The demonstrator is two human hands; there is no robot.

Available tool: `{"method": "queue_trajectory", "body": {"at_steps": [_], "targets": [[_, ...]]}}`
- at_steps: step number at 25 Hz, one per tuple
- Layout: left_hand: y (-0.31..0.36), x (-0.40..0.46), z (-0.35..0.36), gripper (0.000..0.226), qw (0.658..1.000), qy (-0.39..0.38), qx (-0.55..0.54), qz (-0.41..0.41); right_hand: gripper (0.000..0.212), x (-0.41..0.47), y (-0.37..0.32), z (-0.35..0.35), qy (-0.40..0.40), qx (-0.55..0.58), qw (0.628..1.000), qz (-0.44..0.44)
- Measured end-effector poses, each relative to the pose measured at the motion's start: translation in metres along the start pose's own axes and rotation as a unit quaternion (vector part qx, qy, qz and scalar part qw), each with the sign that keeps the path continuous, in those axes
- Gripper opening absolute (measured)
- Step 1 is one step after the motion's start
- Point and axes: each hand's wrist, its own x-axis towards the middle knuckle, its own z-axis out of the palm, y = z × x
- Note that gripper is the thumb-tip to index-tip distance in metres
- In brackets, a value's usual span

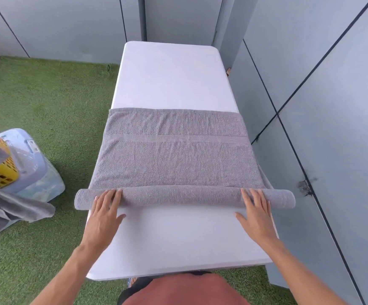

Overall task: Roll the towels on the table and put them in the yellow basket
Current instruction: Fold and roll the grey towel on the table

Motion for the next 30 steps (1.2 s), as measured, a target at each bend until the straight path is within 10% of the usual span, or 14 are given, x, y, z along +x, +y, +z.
{"method": "queue_trajectory", "body": {"at_steps": [12, 14, 19, 24, 30], "targets": [[-0.018, 0.04, -0.029, 0.051, 0.955, -0.269, -0.09, -0.09, 0.056, 0.02, 0.003, -0.053, -0.235, 0.104, 0.965, 0.059], [-0.022, 0.047, -0.03, 0.056, 0.953, -0.219, -0.165, -0.131, 0.057, 0.038, 0.006, -0.061, -0.251, 0.187, 0.945, 0.1], [0.003, 0.014, -0.022, 0.022, 0.996, 0.054, -0.002, -0.064, 0.025, 0.018, -0.006, -0.03, 0.048, 0.069, 0.995, 0.048], [0.005, 0.005, -0.003, 0.073, 0.999, 0.009, 0.045, -0.028, 0.065, 0.011, -0.003, -0.001, -0.007, -0.001, 1.0, -0.02], [-0.002, 0.037, -0.01, 0.043, 0.997, -0.052, 0.022, -0.046, 0.052, 0.049, -0.006, -0.029, -0.1, -0.032, 0.994, -0.018]]}}
